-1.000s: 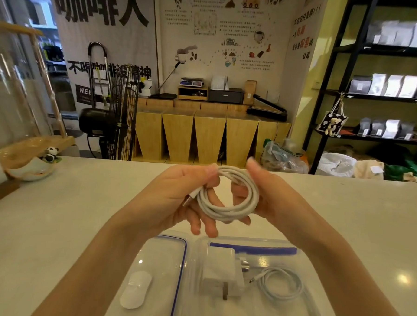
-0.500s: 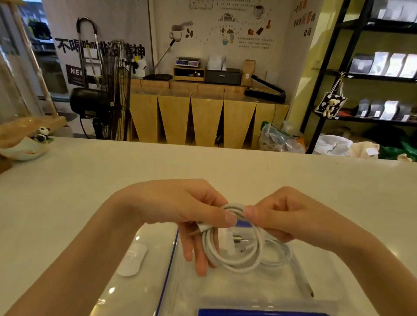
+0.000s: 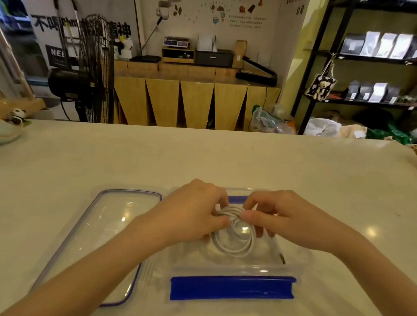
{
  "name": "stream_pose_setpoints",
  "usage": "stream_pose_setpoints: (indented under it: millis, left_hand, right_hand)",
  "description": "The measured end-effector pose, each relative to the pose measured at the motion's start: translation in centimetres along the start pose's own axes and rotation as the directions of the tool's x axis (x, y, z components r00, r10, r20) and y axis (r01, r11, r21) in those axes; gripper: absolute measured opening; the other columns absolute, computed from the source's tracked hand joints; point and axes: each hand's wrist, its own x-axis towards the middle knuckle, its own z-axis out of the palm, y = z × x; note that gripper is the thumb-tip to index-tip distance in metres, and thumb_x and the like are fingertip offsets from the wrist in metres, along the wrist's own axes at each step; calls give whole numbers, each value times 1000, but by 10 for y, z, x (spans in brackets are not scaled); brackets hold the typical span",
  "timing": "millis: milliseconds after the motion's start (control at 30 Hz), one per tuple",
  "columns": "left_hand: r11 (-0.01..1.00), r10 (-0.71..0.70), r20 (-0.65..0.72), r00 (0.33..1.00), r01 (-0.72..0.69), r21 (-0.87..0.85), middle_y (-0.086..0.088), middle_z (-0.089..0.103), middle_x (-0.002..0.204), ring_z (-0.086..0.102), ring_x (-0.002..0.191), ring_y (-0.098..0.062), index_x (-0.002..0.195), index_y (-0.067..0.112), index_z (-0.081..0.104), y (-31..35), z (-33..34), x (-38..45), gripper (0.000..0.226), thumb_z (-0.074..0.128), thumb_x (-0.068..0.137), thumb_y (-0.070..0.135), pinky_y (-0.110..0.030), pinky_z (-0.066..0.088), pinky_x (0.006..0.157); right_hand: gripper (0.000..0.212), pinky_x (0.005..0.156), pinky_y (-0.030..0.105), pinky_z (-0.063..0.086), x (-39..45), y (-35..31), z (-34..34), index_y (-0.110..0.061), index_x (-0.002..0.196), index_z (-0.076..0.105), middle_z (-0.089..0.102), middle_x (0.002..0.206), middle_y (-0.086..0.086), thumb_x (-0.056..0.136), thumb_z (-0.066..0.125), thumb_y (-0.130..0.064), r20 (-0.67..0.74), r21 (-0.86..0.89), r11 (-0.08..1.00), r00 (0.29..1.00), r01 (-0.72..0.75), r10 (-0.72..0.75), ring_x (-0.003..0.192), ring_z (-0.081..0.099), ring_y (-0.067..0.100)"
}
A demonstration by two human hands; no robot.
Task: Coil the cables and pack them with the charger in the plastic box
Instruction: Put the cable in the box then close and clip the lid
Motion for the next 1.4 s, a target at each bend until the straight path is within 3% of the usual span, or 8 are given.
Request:
stream_pose_setpoints:
  millis: [233,500,700,800,1067,1200,1300,1400]
  left_hand:
    - [961,28,46,999,-40,274,-7,68,73,58,63,-18,81,11,69,3,18,1,20,58,83,27,-39,53,73]
    - [920,-21,75,997,-10,391,-8,68,88,62,82,-22,92,9,66,3,26,4,27,59,83,33,-41,53,78]
    - [920,-23,170,985,-46,389,-1,53,72,53,69,-16,88,7,63,3,26,-2,19,48,91,19,-27,44,64]
    - [942,-46,226,973,-33,333,1,48,66,46,62,-12,90,6,63,5,23,-5,22,43,92,15,-19,36,56]
    - [982,-95,343,934,32,186,-8,55,77,51,69,-18,89,3,59,6,4,-31,42,31,95,34,-31,41,65]
    - [1000,-30,215,976,27,13,-3,68,89,59,76,-14,98,19,66,1,-17,-56,38,37,90,42,-32,50,74]
    - [980,-97,-44,994,88,-179,15,69,94,60,89,3,98,33,66,-14,-28,-76,25,46,85,38,-17,50,80]
    - [938,-228,-375,899,98,-333,21,66,97,57,92,10,97,32,66,-42,-21,-95,19,53,86,25,-2,43,73]
  right_hand:
    - [23,62,28,48,3,-2,18,-23,78,64,64,70,-7,87,50,-38,95,-278,961,995,15,12,62,55,8]
    - [25,46,11,36,11,-1,31,-19,65,60,54,56,-7,88,55,-29,92,-205,976,992,-68,88,46,50,4]
    - [26,60,13,42,9,-2,35,-21,110,54,55,81,-7,85,58,-28,48,-169,983,995,-73,82,70,55,6]
    - [21,58,12,43,9,-4,33,-21,106,56,55,74,-10,86,58,-25,87,-176,982,993,-65,82,66,55,4]
    - [11,52,22,55,18,-10,9,-15,93,62,72,71,9,89,53,-16,213,-126,990,972,-69,95,52,65,13]
    - [10,50,16,52,37,-25,-6,-19,91,63,69,68,1,88,54,-23,174,-165,985,985,44,-15,53,63,8]
    - [12,49,10,49,56,-45,-6,-20,90,64,67,69,-4,89,53,-24,148,-140,975,977,174,-153,59,63,5]
    - [15,53,4,45,83,-65,6,-19,97,64,62,77,-12,90,51,-22,120,-126,940,946,316,-302,70,59,3]
